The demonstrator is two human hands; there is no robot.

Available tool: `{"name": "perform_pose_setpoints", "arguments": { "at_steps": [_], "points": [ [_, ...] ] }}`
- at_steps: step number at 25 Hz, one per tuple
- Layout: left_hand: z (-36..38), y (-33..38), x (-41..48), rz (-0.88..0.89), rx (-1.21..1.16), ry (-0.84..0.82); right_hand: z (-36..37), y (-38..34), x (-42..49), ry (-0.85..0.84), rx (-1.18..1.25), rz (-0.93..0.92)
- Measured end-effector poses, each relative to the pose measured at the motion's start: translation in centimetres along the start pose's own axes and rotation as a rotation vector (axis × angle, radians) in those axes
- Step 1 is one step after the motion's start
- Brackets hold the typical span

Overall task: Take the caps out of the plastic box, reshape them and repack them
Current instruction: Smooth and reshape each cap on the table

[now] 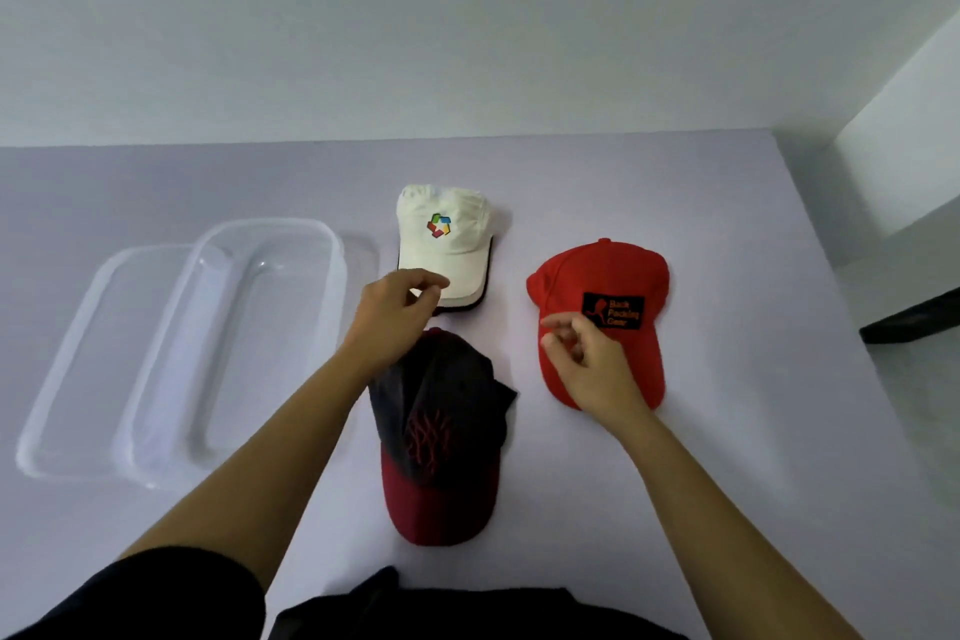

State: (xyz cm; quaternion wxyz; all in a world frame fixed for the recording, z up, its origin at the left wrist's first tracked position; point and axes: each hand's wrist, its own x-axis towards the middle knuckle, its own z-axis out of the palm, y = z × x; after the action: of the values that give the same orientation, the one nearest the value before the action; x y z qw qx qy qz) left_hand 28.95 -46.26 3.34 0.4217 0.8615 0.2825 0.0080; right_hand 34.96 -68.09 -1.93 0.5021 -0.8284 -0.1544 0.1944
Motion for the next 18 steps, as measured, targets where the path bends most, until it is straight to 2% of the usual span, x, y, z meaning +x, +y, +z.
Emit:
{"name": "perform_pose_setpoints", "arguments": {
  "at_steps": [3,7,10,13,18],
  "points": [
    [-1.7,-3.5,-2.4,-0.107,0.012,-0.001,3.6,0.4,-2.4,-0.197,-0.054,0.119],
    [-0.6,-7.9,-5.3,-0.345,-0.081,-0.123,6.0,1.1,-4.0,-0.315,-0.09,0.203],
    [0.1,-9.1,-6.6,-0.442,-0.306,-0.242,6.8,1.3,-4.5,-0.331,-0.06,0.249],
    [0.3,-9.2,-7.2,-0.473,-0.509,-0.279,7.2,0.7,-4.6,-0.336,-0.008,0.267],
    [0.2,-8.7,-7.0,-0.508,-0.612,-0.294,8.4,0.5,-4.5,-0.269,0.084,0.345]
  ]
}}
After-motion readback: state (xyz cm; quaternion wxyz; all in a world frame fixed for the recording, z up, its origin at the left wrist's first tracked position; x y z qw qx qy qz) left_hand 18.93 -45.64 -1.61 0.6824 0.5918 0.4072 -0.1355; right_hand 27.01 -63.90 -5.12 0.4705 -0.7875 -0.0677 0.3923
